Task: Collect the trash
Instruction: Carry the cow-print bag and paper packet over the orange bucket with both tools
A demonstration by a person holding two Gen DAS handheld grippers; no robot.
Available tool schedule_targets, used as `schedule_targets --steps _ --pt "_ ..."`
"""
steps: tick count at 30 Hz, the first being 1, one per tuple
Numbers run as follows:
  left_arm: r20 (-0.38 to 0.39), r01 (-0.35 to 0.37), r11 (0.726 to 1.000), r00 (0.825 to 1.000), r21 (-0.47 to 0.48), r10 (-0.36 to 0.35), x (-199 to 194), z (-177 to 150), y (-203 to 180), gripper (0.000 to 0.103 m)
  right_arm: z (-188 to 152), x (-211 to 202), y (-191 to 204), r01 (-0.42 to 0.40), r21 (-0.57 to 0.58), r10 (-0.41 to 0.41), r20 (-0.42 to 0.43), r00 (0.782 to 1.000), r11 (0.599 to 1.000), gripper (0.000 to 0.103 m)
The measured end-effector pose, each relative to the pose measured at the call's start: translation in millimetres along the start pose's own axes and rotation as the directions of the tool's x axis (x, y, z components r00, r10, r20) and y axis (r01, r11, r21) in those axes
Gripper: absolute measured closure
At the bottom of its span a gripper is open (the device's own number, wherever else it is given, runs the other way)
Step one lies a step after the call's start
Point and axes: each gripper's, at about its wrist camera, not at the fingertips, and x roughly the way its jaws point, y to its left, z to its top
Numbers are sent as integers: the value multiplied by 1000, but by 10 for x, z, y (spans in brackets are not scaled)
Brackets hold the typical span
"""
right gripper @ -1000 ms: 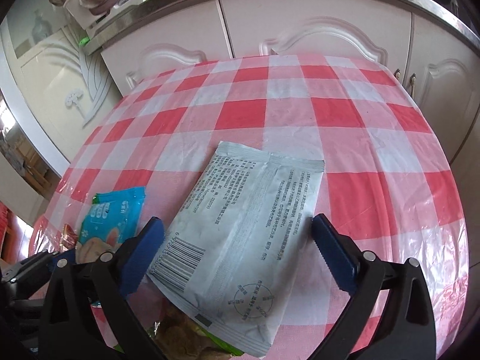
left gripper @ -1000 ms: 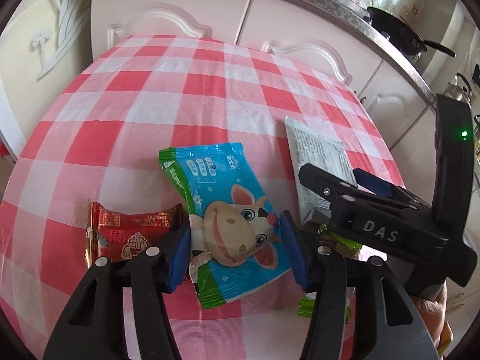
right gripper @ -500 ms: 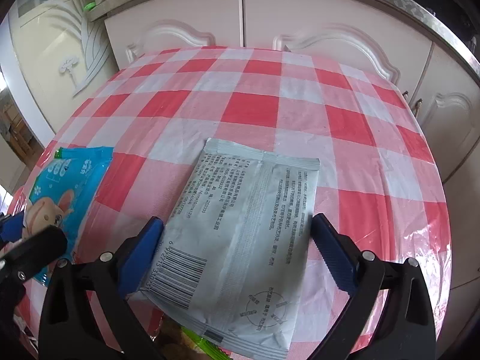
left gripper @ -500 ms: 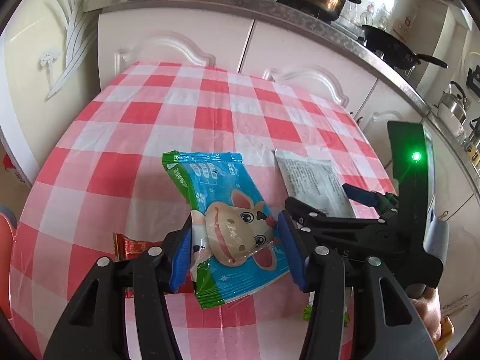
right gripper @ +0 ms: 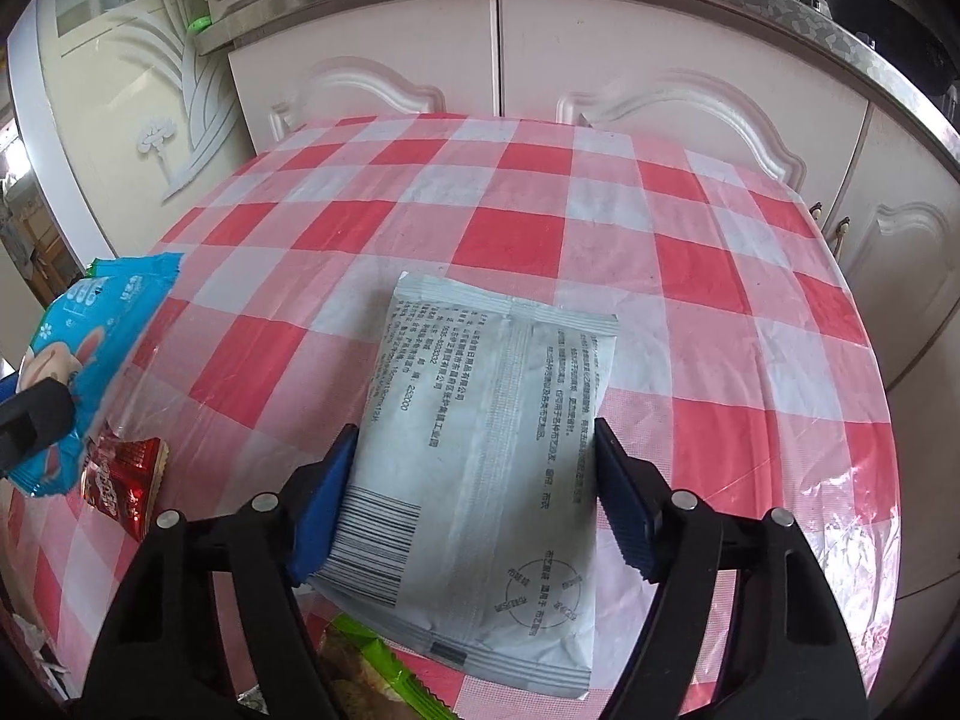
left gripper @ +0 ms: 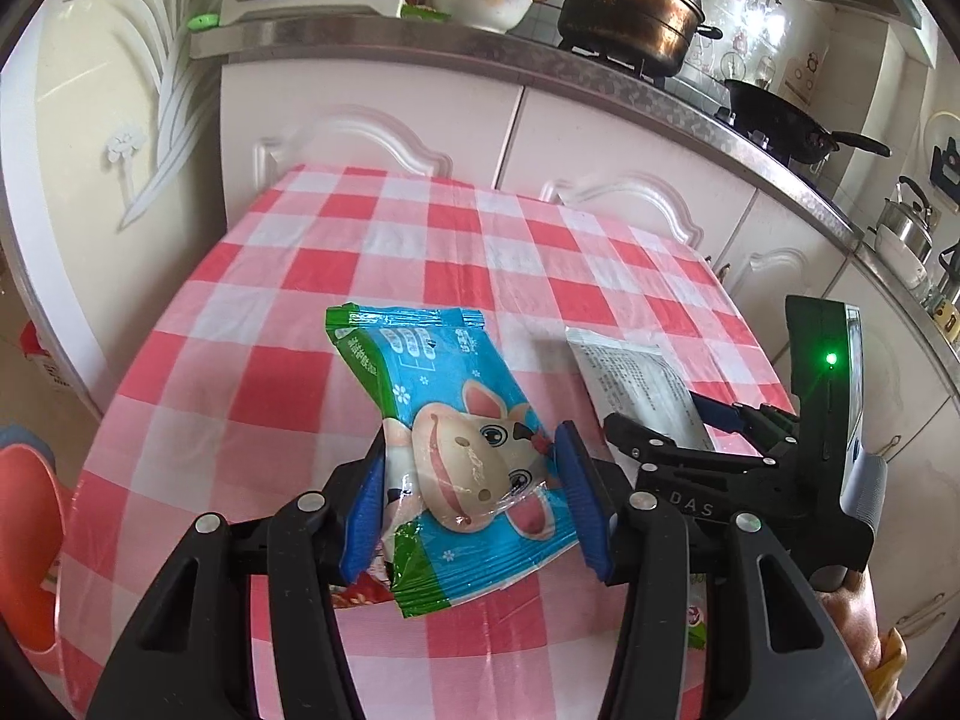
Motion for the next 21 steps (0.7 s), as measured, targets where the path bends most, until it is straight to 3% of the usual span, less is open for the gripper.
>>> schedule_targets --steps 9,21 --pt "45 5 1000 999 -17 -5 -198 30 127 49 -13 -108 -114 -63 65 60 55 997 996 29" --pt "89 14 998 996 -58 -8 -425 33 396 49 85 -462 -107 -193 116 173 165 971 974 29"
